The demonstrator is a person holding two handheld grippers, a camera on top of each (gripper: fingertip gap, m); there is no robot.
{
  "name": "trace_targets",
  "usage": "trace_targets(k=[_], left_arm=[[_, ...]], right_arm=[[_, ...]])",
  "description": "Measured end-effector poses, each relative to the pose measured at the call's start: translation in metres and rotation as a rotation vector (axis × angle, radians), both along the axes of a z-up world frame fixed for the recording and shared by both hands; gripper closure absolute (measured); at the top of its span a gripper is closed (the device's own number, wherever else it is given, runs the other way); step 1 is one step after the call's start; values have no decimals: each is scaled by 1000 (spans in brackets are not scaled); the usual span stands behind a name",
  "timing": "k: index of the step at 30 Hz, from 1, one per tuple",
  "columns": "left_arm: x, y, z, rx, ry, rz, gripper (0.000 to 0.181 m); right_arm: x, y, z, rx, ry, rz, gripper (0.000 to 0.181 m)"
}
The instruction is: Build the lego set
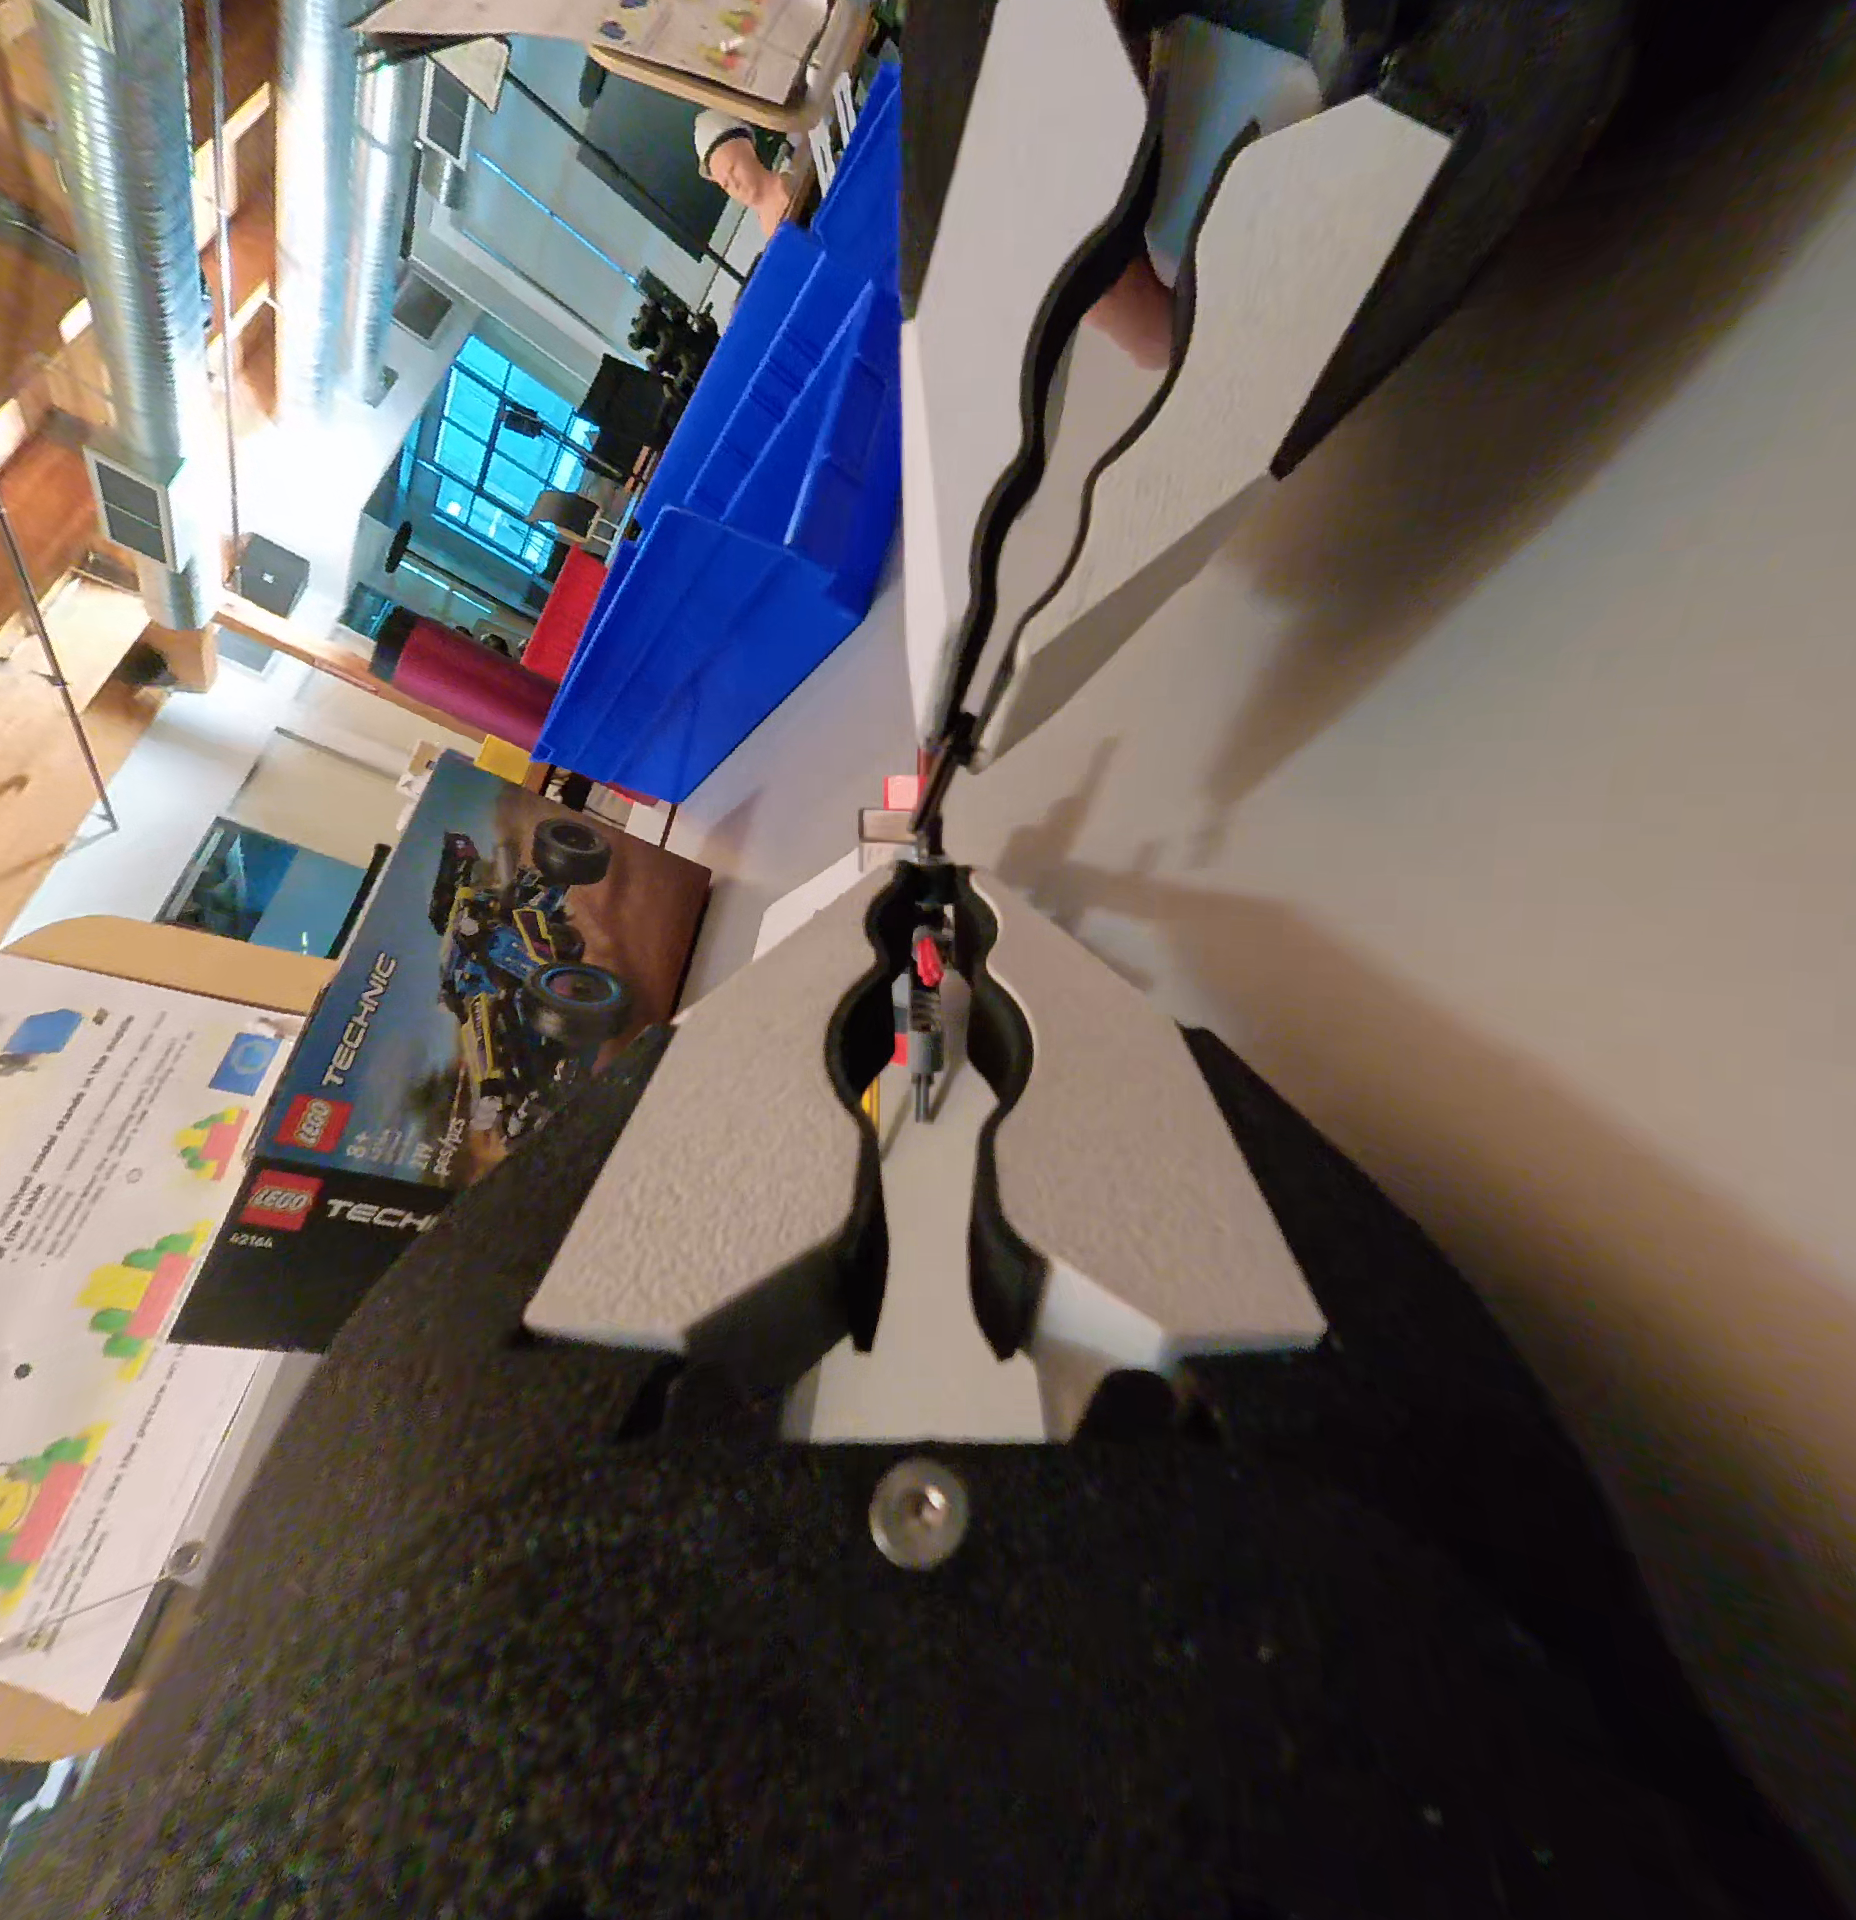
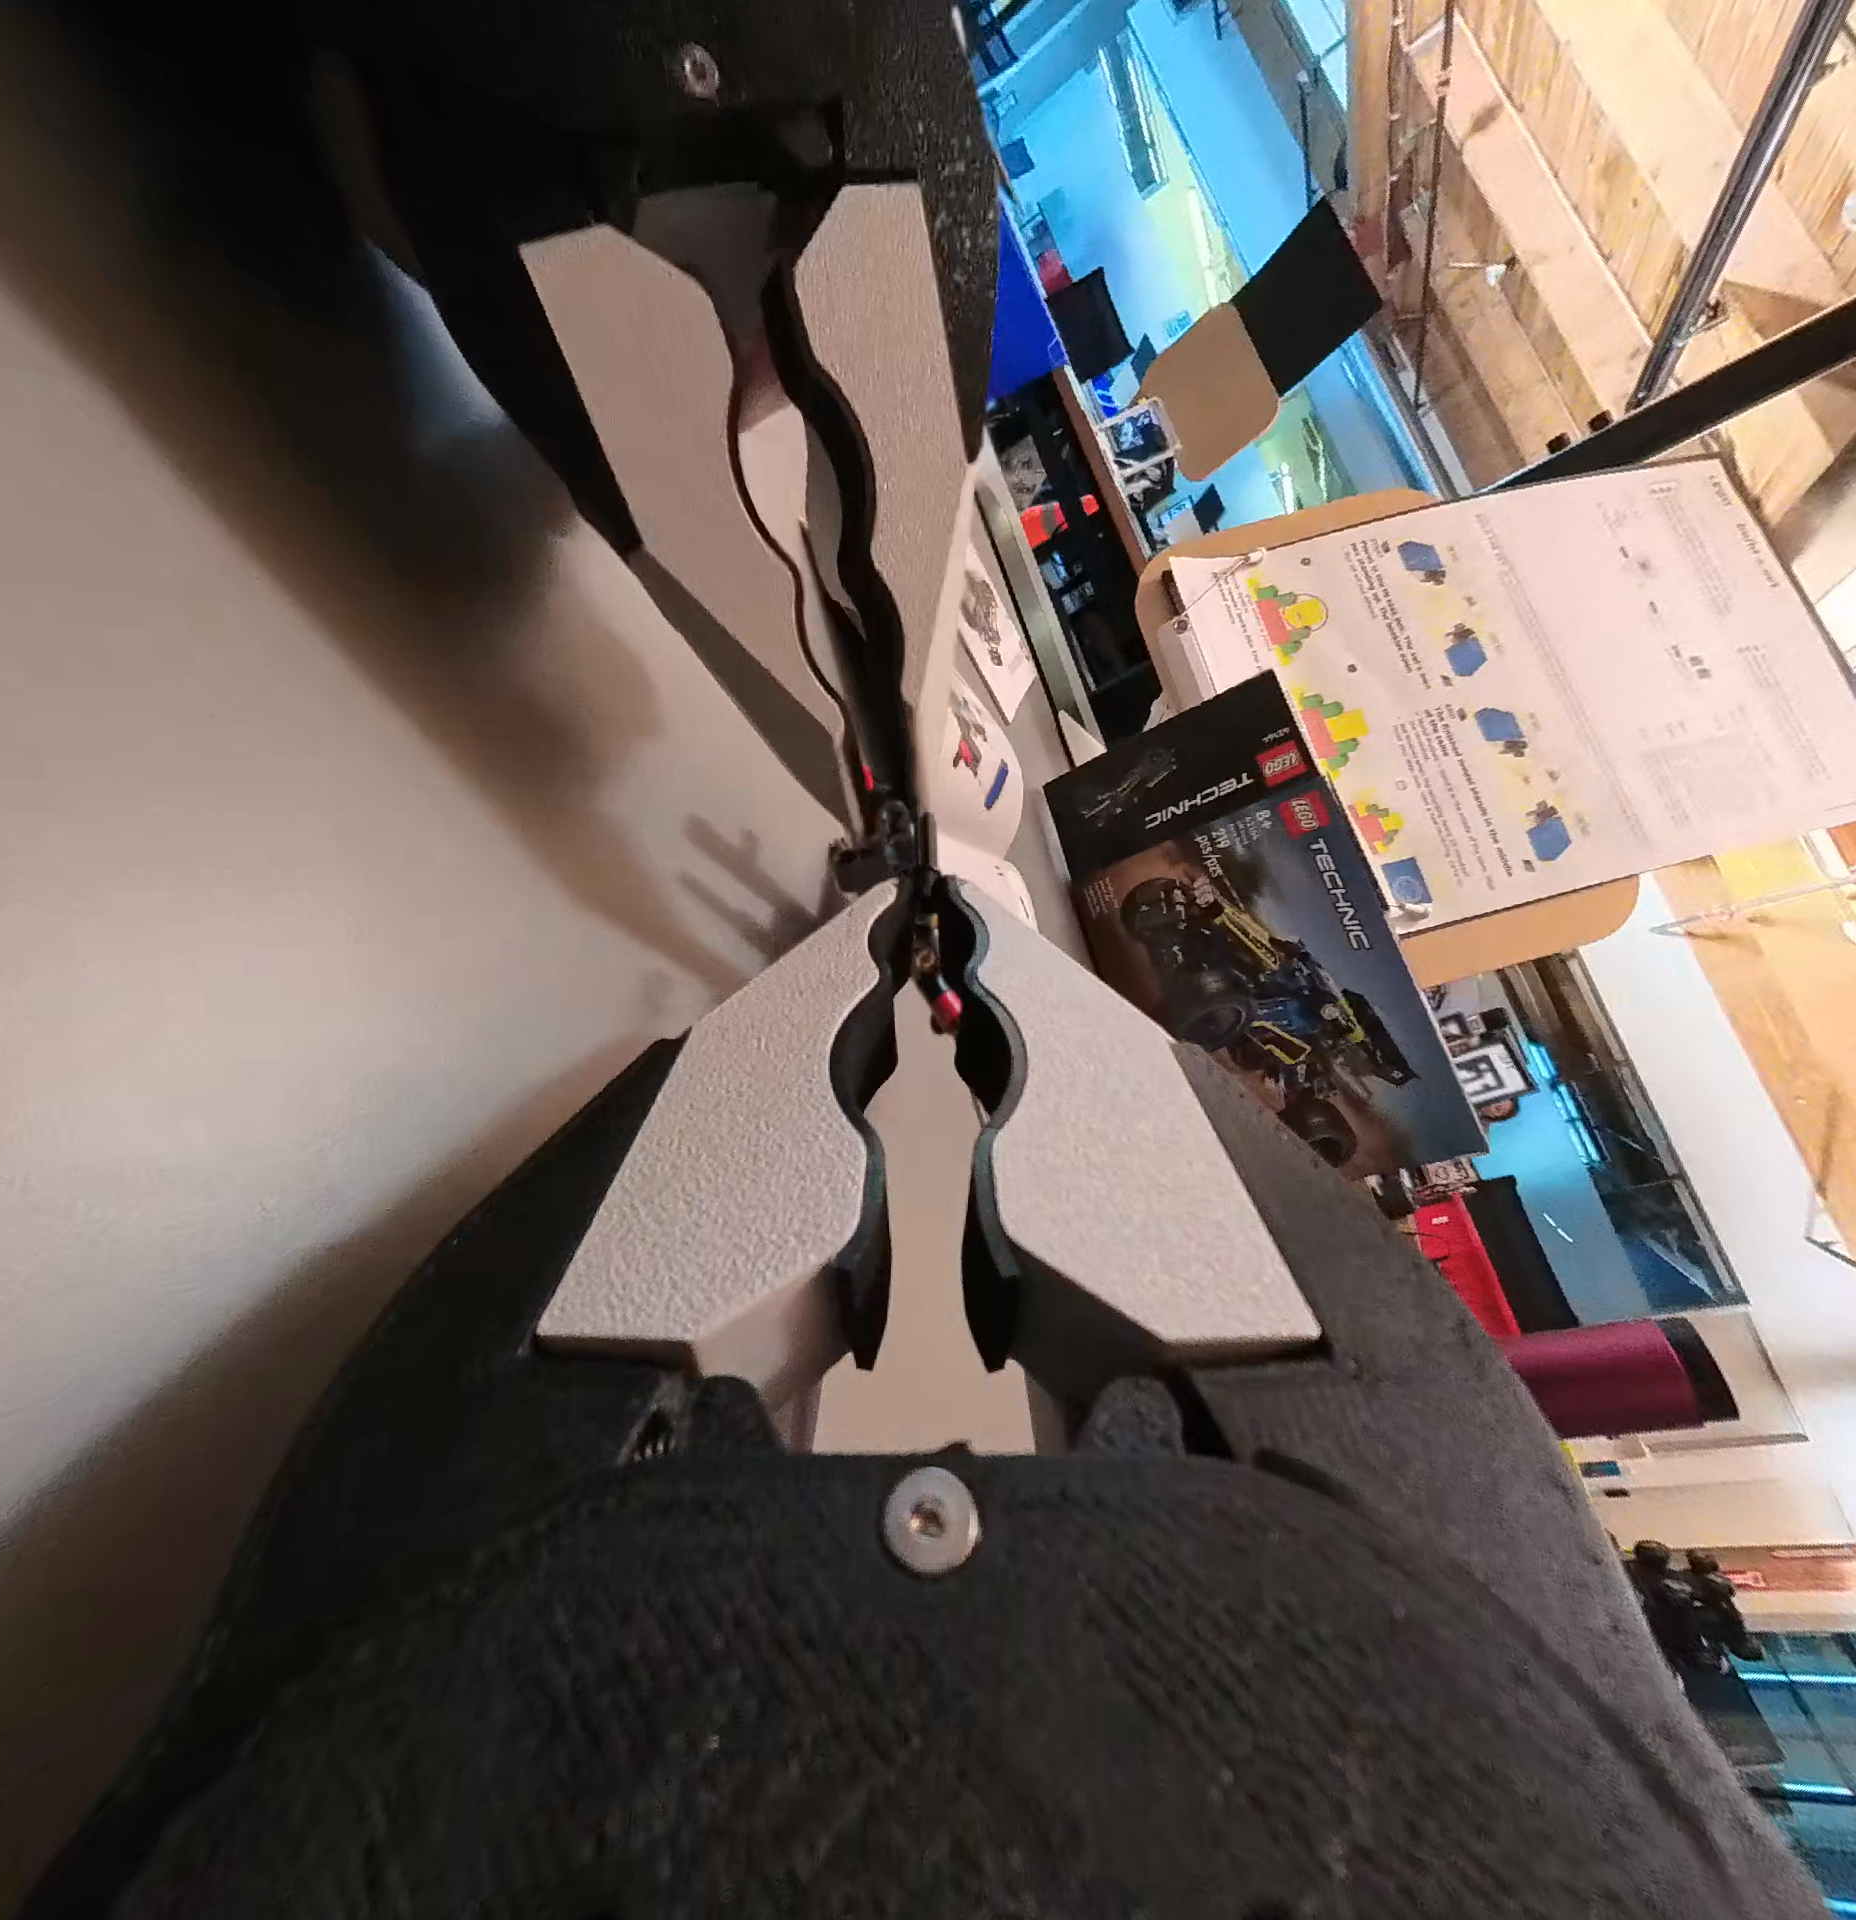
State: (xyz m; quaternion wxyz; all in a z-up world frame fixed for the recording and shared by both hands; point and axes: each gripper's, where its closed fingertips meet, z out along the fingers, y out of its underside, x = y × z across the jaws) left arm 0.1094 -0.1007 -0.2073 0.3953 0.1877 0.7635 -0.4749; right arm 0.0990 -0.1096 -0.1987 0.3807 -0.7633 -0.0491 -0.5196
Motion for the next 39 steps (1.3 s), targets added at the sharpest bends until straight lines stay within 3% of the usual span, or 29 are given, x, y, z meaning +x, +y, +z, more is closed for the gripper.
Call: trace_targets(k=[22, 30, 39], left_arm=[[-2, 2, -12, 98, -87, -41, 176], [1, 2, -24, 182, -142, -34, 177], [8, 0, -24, 218, -245, 14, 177]], right_arm=[[-1, 6, -18, -113, 15, 32, 178], [0, 7, -32, -256, -25, 11, 179], [4, 5, -32, -110, 155, -1, 178]])
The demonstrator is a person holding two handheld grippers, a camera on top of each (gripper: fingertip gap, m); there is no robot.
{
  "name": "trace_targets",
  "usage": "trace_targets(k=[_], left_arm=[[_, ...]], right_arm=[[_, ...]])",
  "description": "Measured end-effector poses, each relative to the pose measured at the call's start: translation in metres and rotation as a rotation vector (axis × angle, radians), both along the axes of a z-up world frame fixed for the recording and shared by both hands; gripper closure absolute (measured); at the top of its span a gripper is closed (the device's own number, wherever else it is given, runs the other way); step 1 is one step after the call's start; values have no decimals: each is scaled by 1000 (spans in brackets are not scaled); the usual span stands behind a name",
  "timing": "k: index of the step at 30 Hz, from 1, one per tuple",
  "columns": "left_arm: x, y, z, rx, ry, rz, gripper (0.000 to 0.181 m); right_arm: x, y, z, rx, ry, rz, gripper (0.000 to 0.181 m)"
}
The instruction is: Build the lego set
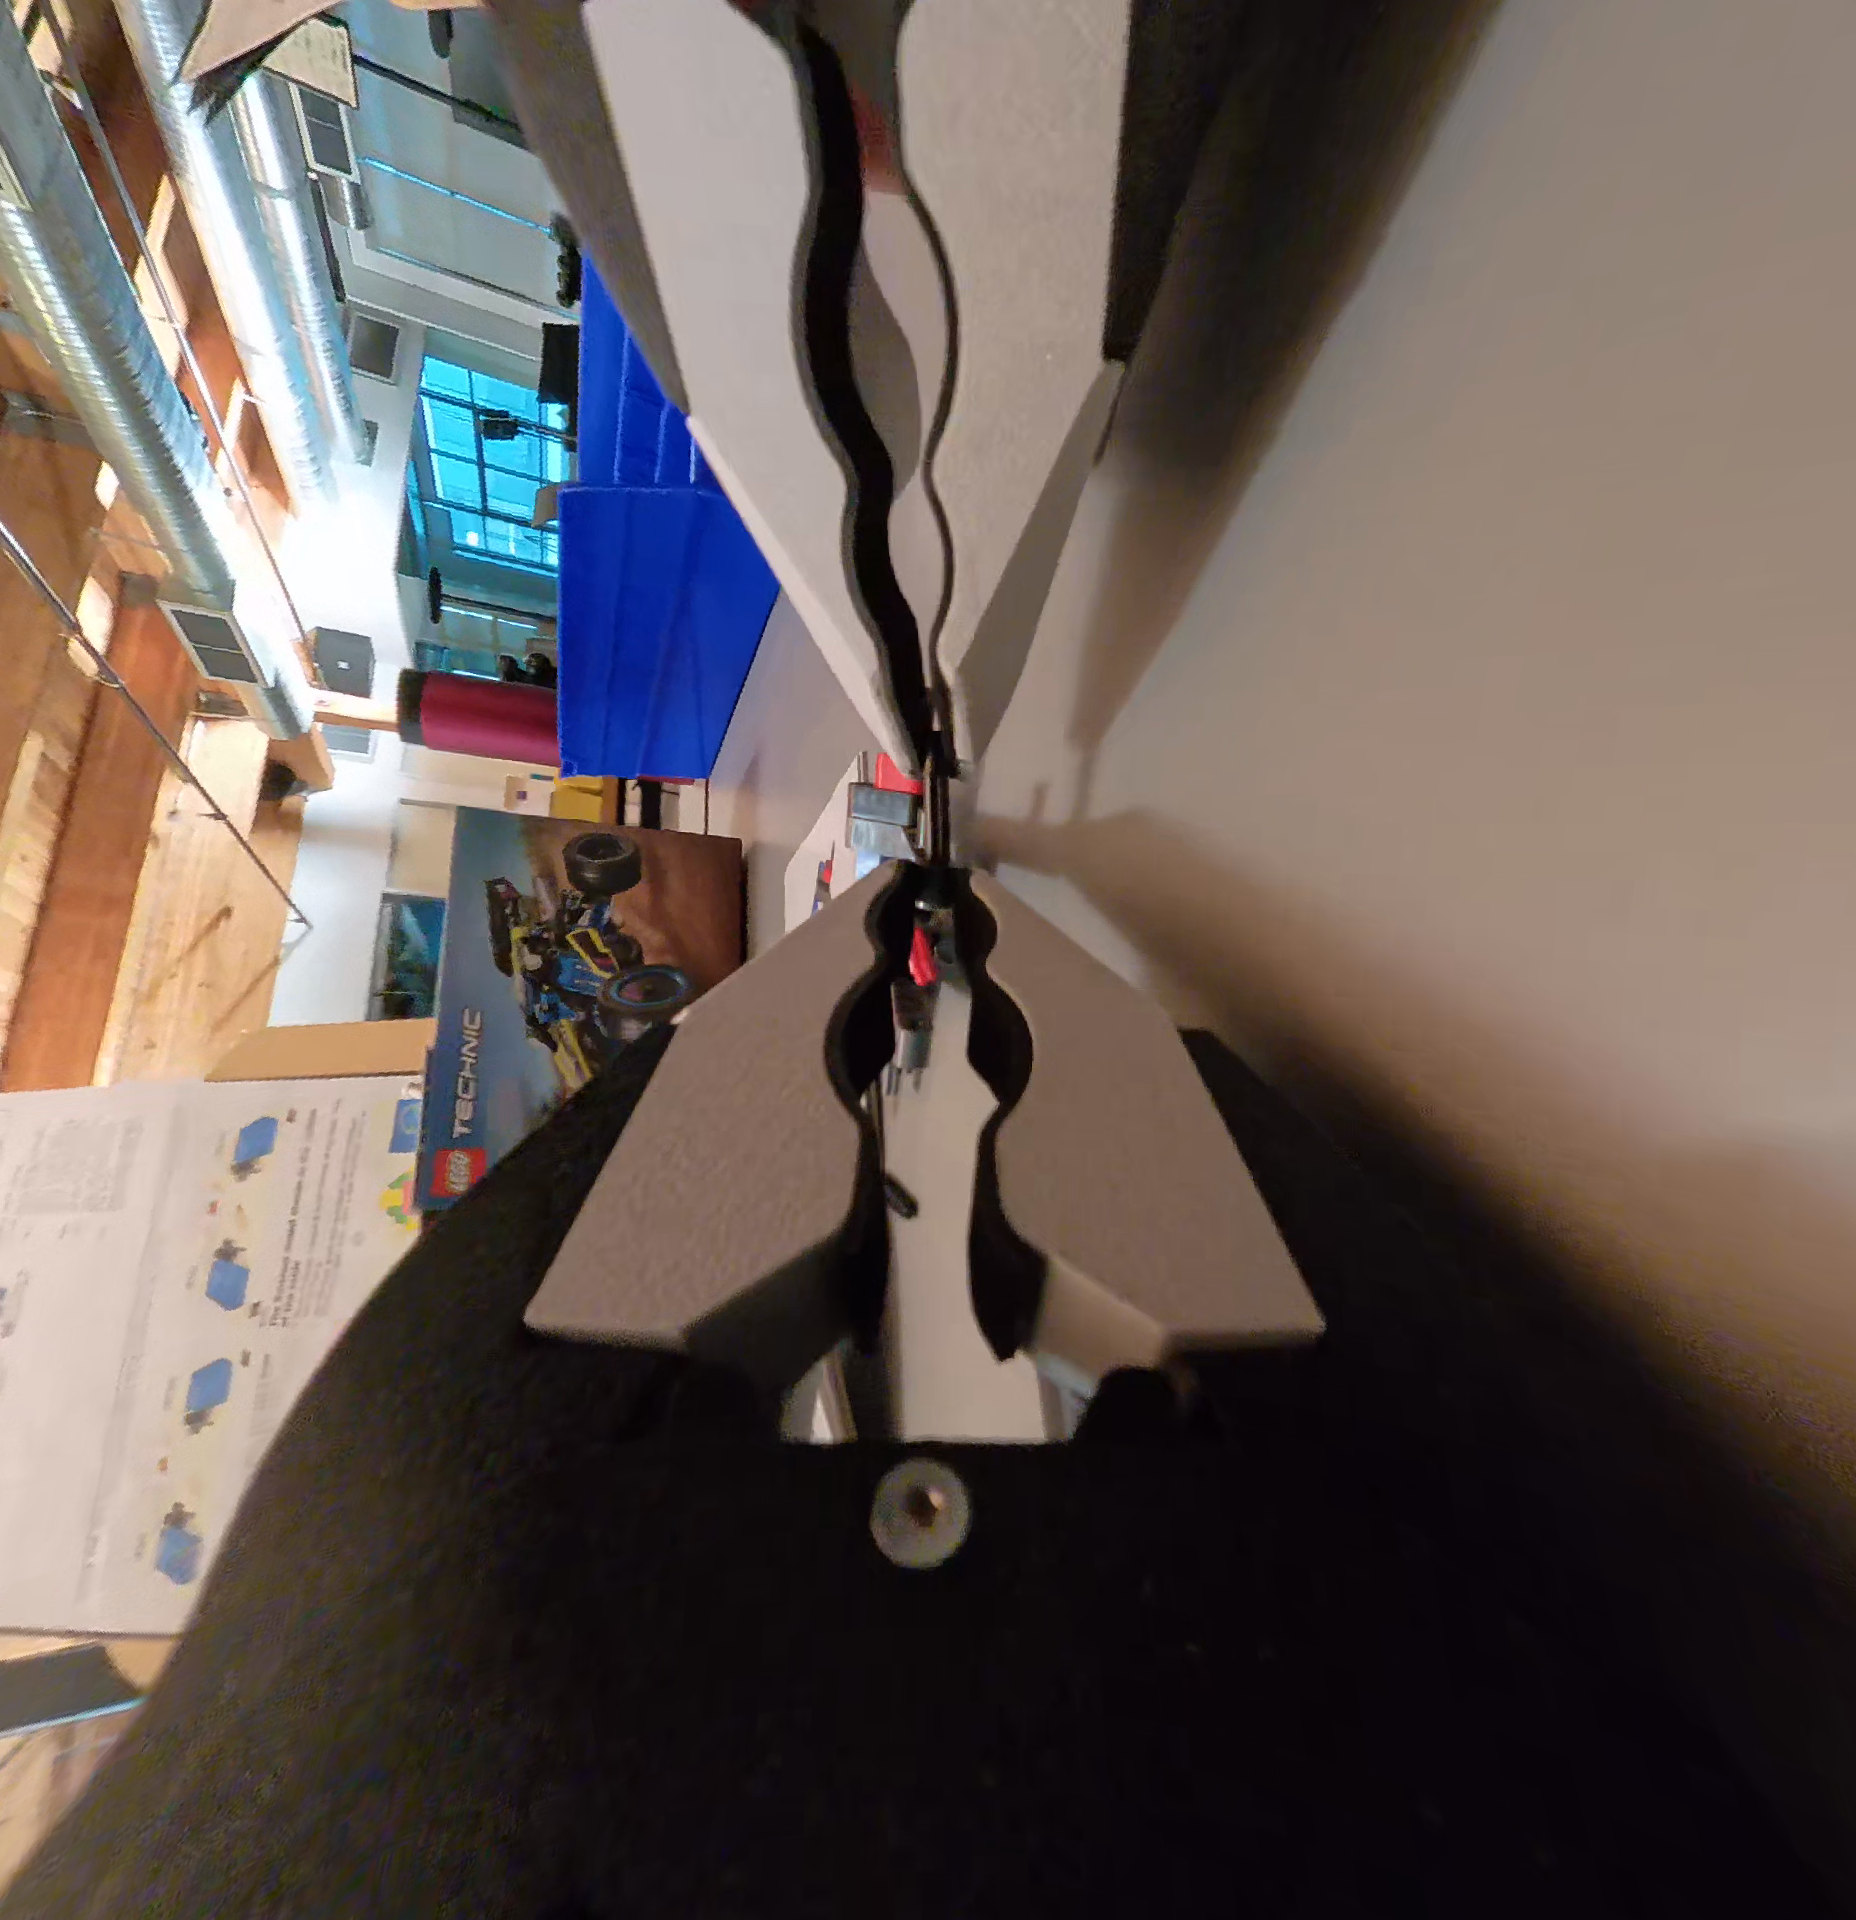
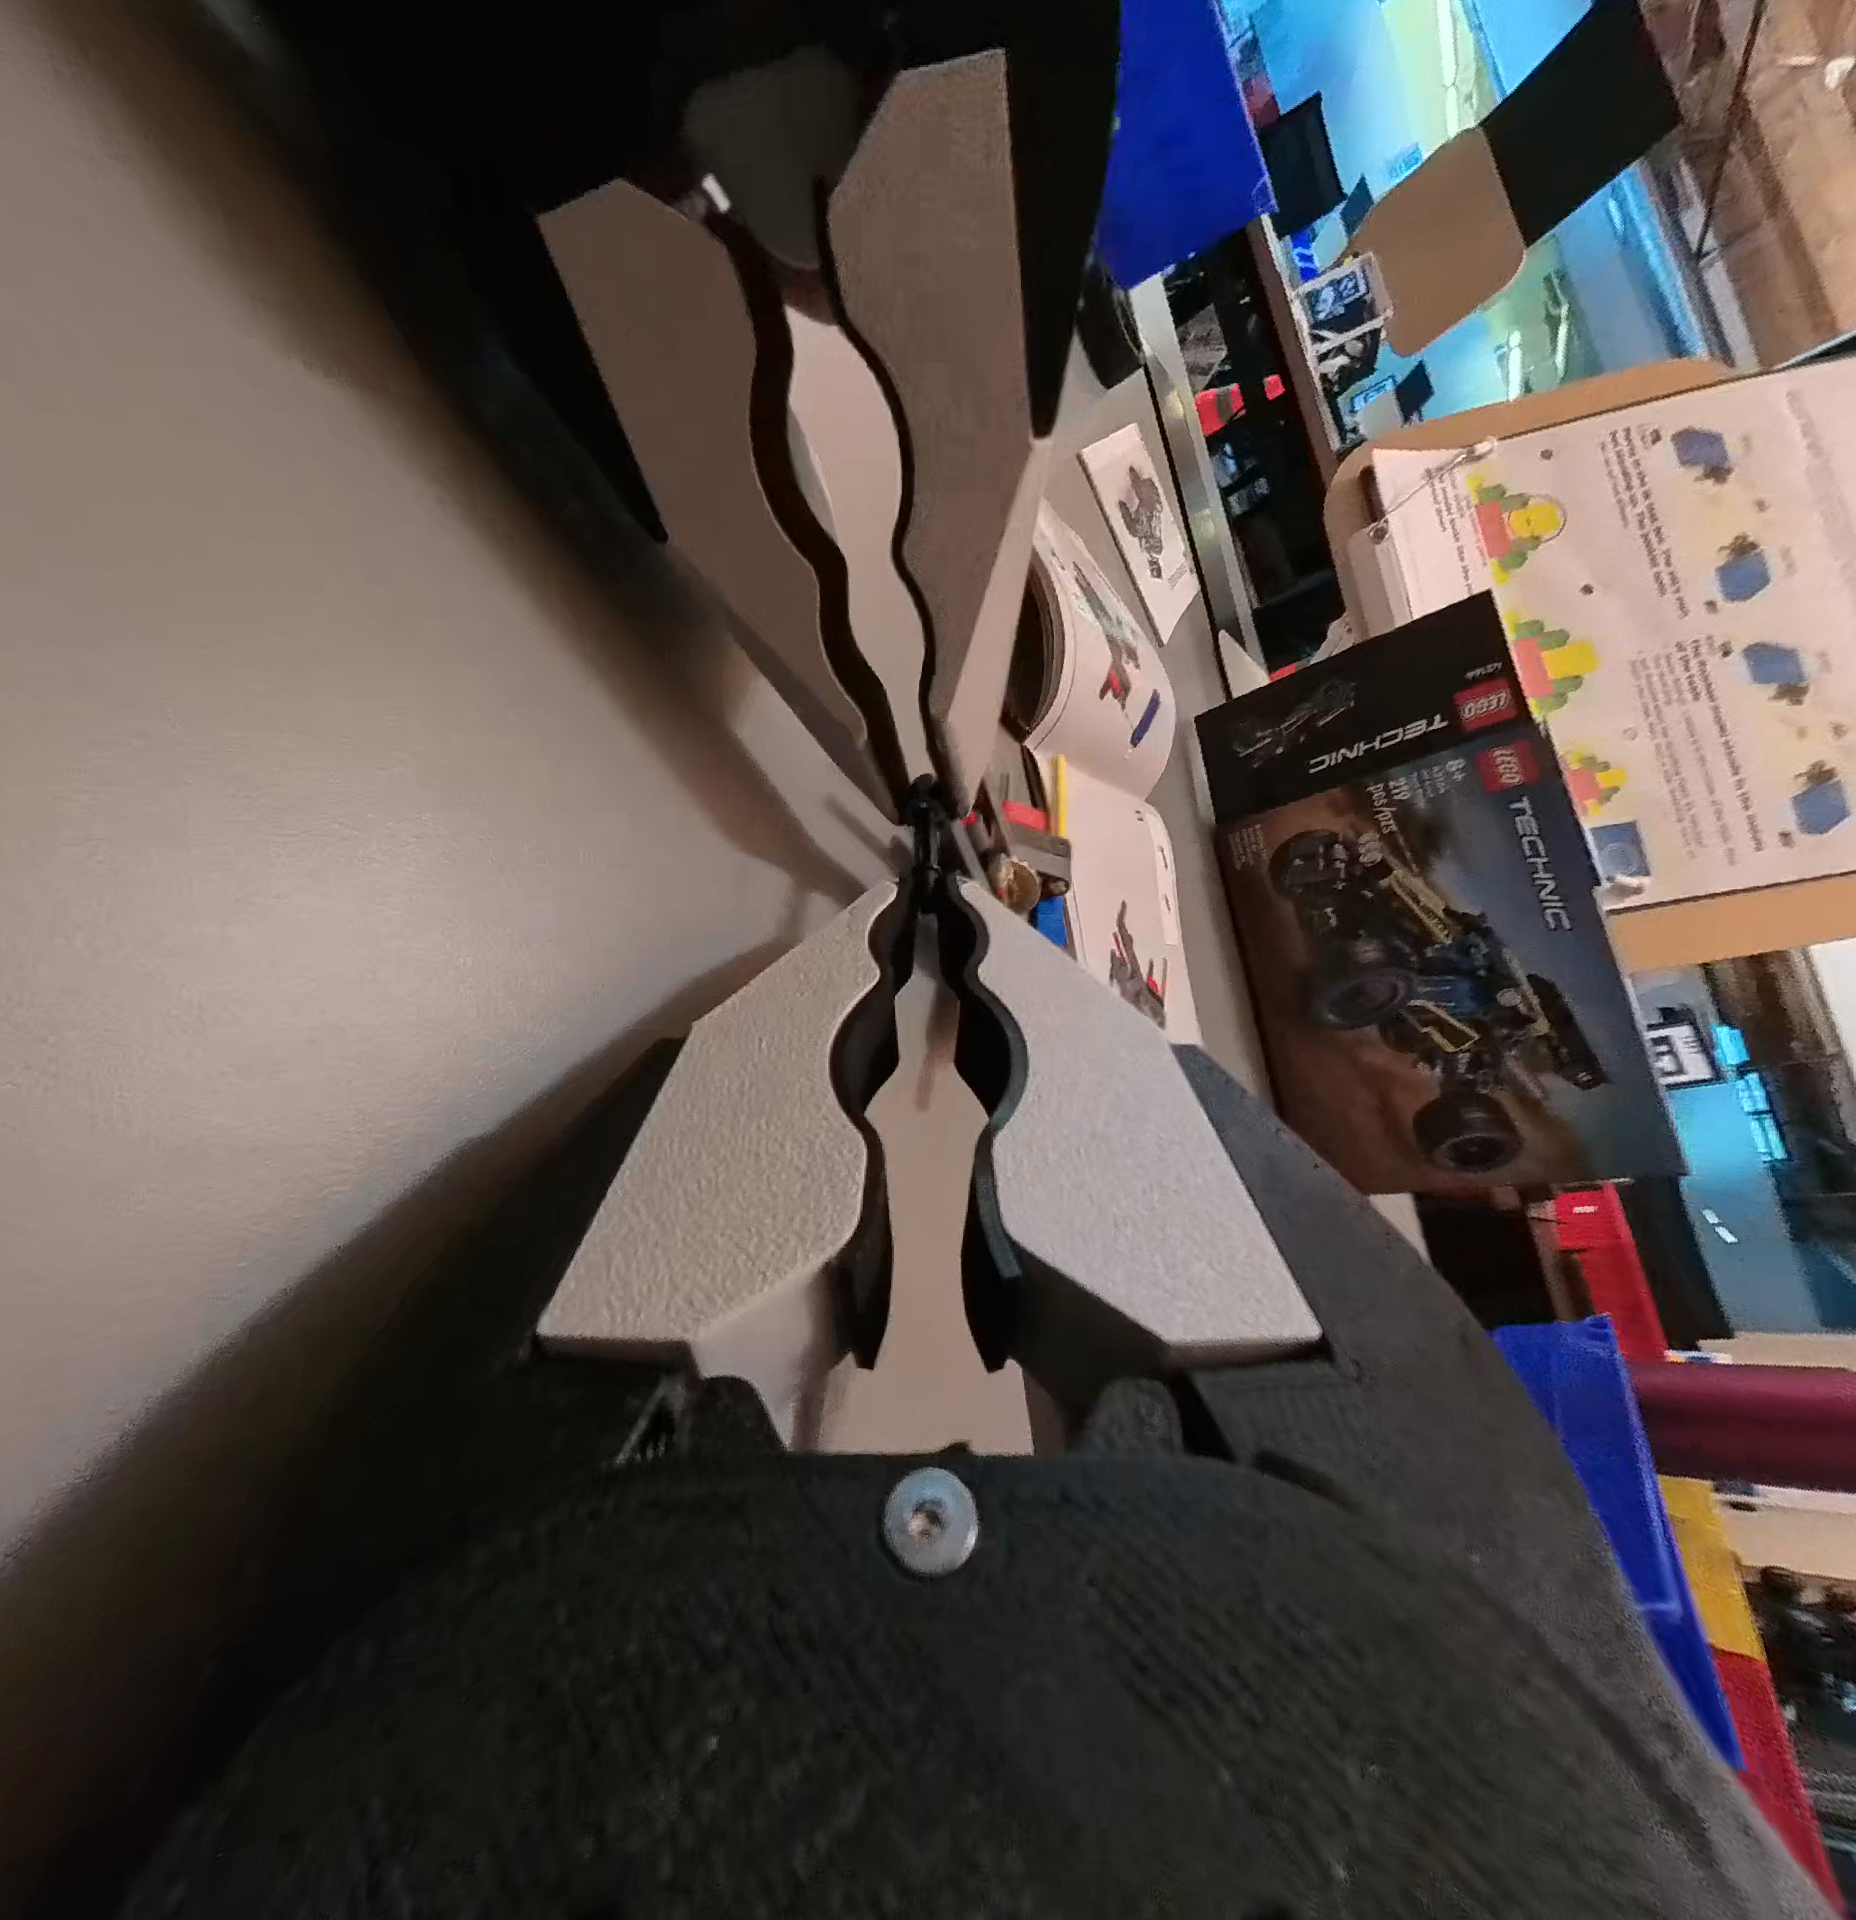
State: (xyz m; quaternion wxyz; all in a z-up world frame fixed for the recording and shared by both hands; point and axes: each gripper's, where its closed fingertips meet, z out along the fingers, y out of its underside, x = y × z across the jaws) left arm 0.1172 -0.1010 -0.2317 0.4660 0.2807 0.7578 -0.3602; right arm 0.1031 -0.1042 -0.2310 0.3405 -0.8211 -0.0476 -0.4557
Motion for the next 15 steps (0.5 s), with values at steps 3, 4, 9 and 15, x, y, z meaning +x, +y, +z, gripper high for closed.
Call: trace_targets(k=[3, 4, 9, 15], left_arm=[[3, -1, -4, 57, -98, 18, 176], [4, -1, -6, 78, -129, 24, 176], [9, -2, -8, 91, -136, 64, 176], [14, -2, -7, 34, -34, 91, 177]], right_arm=[[1, -1, -4, 13, 57, -9, 178], [2, -1, -6, 15, 79, -13, 178], [5, -2, -9, 44, 141, -47, 178], [8, -2, -7, 2, 70, -73, 178]])
